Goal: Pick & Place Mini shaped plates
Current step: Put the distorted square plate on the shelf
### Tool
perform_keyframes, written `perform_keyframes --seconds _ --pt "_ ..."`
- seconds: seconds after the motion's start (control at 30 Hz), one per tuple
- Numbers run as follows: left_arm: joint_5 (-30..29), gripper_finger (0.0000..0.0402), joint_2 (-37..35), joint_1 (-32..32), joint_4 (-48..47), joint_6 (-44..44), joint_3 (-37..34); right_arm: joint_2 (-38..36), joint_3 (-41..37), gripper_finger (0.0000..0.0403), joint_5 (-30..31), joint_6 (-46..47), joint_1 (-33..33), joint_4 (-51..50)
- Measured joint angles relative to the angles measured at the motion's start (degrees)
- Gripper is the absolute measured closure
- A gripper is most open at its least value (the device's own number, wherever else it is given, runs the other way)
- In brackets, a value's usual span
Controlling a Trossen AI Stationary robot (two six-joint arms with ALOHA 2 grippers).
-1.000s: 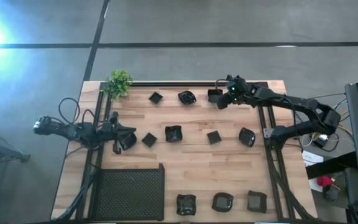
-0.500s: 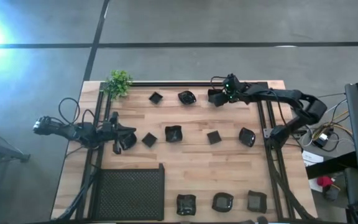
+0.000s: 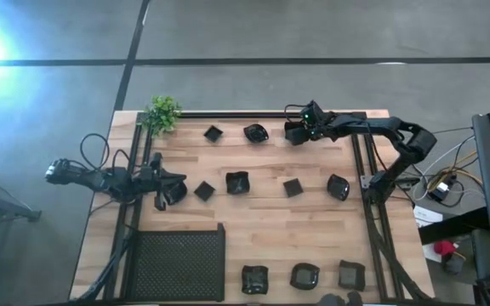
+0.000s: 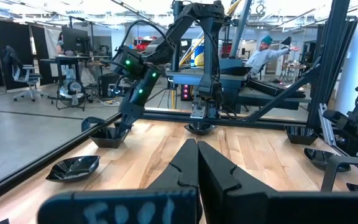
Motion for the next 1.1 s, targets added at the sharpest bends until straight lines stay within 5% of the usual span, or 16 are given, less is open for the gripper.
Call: perform_keyframes --seconds 0.2,0.4,0.53,1.1 --pt "0.0 0.0402 0.0 0.0 0.0 0.0 0.0 3.5 2.2 0.03 -1.4 -1.2 0.0 -0.3" --pt "0.0 0.0402 0.0 0.0 0.0 0.0 0.0 5.0 4.0 0.038 -1.8 -2.9 0.0 -0.6" --pt "0.0 0.0402 0.0 0.0 0.0 0.0 0.0 4.1 4.4 0.0393 -1.8 -3.7 0.0 -0.7" --pt "0.0 0.0402 0.0 0.0 0.0 0.0 0.0 -16.5 2.8 0.0395 2.6 -7.0 9.8 -5.2"
